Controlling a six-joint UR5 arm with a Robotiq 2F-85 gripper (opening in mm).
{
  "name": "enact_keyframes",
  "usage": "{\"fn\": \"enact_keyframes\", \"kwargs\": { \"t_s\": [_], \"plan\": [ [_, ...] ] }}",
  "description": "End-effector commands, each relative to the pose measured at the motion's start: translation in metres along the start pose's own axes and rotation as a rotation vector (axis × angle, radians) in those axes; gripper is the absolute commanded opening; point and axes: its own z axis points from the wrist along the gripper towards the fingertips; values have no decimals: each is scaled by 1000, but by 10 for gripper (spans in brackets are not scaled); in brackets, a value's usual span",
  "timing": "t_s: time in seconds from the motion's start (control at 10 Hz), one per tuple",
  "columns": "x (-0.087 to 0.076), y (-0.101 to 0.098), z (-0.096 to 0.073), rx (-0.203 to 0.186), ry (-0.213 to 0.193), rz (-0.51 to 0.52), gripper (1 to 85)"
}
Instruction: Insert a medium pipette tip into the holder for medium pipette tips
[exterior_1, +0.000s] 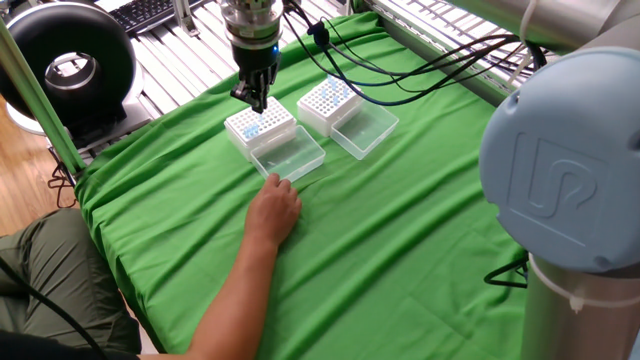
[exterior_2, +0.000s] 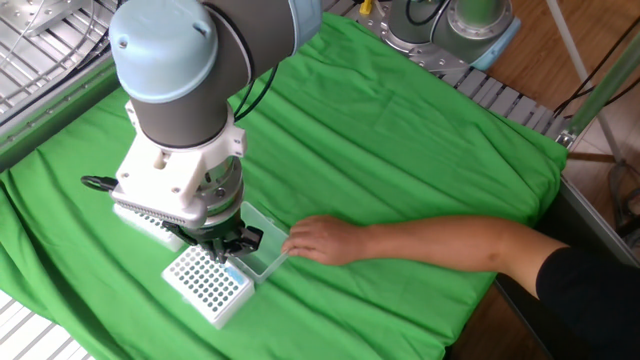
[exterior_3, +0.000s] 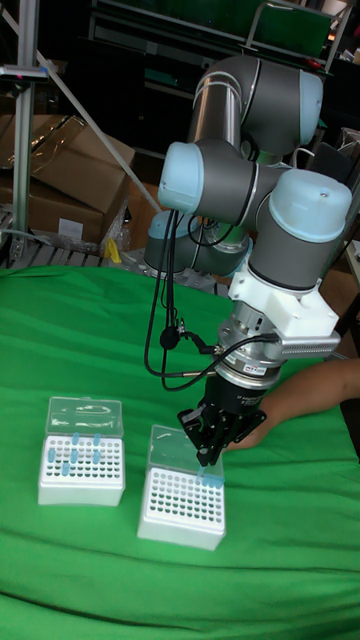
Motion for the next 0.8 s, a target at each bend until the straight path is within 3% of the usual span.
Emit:
{"fn": "enact_keyframes", "kwargs": {
  "t_s": [0.0, 0.2, 0.4, 0.7],
  "plan": [
    [0, 10, 4, -49, -10, -18, 160],
    [0, 6, 10, -49, -22, -47, 260],
    [1, 4, 11, -43, -19, -51, 270],
    [11, -23, 13, 7, 0, -102, 257]
  ]
}}
